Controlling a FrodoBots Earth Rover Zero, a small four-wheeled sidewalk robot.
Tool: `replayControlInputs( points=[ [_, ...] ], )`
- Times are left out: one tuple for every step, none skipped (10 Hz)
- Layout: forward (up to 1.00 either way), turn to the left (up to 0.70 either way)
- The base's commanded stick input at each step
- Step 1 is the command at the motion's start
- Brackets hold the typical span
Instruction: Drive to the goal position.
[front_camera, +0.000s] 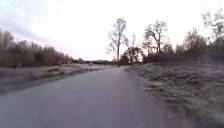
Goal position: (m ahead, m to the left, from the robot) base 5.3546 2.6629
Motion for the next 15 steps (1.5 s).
replayControlInputs(
  points=[
    [1.0, 0.01],
    [1.0, 0.01],
    [1.0, 0.01],
    [1.0, 0.01],
    [1.0, 0.01],
    [1.0, 0.01],
    [1.0, 0.01],
    [1.0, 0.01],
    [1.0, 0.01],
    [1.0, 0.01],
    [1.0, 0.01],
    [1.0, 0.01],
    [1.0, 0.01],
    [1.0, 0.01],
    [1.0, 0.01]
  ],
)
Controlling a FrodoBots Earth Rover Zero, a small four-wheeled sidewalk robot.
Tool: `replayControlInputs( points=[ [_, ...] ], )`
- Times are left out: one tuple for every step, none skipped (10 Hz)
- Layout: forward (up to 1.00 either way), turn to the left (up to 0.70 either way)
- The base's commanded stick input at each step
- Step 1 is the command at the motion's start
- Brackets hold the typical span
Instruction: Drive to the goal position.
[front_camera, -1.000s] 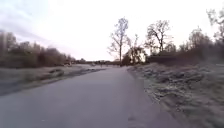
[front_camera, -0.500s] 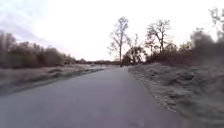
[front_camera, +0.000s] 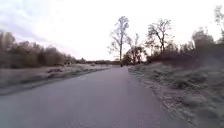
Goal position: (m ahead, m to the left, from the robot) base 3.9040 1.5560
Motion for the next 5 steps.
replayControlInputs(
  points=[
    [1.0, 0.01],
    [1.0, 0.01],
    [1.0, 0.01],
    [1.0, 0.01],
    [1.0, 0.01]
  ],
)
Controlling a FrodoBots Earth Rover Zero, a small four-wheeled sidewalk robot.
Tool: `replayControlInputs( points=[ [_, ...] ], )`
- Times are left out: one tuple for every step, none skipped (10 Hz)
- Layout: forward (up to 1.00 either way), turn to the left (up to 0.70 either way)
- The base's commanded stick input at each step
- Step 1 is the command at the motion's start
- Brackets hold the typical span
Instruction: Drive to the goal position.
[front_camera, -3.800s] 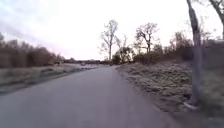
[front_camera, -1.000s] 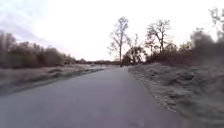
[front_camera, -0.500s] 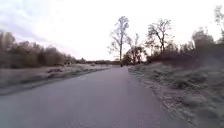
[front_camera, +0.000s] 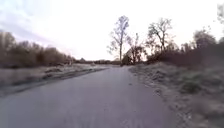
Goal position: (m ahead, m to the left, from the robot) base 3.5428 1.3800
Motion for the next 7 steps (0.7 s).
replayControlInputs(
  points=[
    [1.0, 0.01],
    [1.0, 0.01],
    [1.0, 0.01],
    [1.0, 0.01],
    [1.0, 0.01],
    [1.0, 0.01],
    [1.0, 0.01]
  ],
)
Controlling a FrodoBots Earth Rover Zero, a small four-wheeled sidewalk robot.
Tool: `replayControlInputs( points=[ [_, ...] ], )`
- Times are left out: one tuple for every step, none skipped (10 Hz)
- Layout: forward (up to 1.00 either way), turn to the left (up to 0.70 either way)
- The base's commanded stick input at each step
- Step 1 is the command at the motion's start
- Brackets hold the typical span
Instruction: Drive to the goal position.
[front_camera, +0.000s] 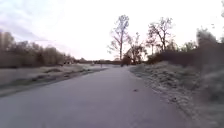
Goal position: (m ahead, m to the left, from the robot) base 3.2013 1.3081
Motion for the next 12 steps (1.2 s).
replayControlInputs(
  points=[
    [1.0, 0.01],
    [1.0, 0.01],
    [1.0, 0.01],
    [1.0, 0.01],
    [1.0, 0.01],
    [1.0, 0.01],
    [1.0, 0.01],
    [1.0, 0.01],
    [1.0, 0.01],
    [1.0, 0.01],
    [1.0, 0.01],
    [1.0, 0.01]
  ],
)
